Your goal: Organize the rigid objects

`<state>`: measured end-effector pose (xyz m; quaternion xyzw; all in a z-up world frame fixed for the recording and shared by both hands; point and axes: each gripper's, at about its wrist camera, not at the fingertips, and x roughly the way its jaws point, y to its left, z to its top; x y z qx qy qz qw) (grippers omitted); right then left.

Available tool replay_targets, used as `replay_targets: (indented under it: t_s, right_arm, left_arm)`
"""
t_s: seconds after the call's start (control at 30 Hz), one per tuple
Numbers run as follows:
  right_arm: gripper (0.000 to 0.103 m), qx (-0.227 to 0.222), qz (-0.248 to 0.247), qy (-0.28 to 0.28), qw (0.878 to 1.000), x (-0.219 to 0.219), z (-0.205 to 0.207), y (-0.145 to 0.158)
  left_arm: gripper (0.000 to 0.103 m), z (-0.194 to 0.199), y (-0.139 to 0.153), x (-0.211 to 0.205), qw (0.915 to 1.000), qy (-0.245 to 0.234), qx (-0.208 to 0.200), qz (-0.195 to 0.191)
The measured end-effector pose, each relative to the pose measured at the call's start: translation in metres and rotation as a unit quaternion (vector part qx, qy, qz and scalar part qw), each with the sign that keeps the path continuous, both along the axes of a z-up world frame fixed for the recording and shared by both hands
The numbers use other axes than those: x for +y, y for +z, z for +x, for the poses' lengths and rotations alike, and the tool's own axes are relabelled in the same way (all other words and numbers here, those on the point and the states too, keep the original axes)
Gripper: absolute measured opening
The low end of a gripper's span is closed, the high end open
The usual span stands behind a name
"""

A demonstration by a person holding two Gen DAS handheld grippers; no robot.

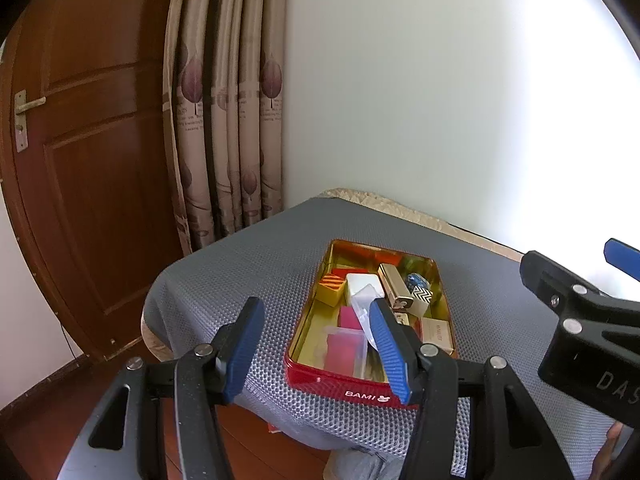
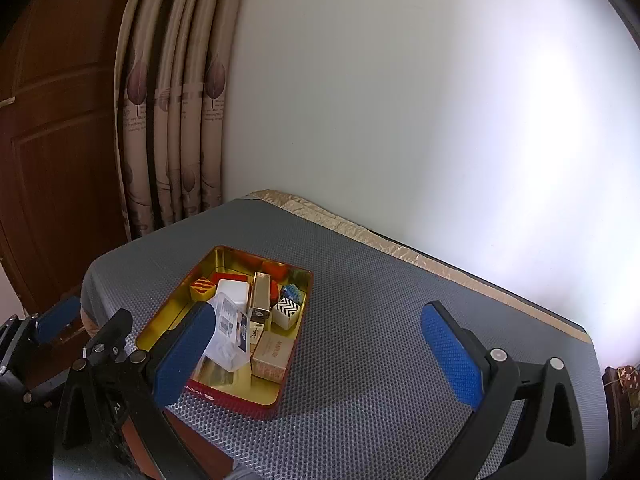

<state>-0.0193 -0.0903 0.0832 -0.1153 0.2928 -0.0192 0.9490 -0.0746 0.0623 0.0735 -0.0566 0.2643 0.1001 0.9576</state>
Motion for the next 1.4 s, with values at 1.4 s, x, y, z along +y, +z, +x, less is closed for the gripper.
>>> replay_targets:
  t_s: [1.4]
  right_arm:
    - [0.102, -0.003, -0.012, -0.009, 1.0, 0.0004, -0.003, -0.0046]
  left_arm:
    - [0.056, -0.0008, 0.0043, -0.0009, 0.9998, -0.014, 0.007, 0.015]
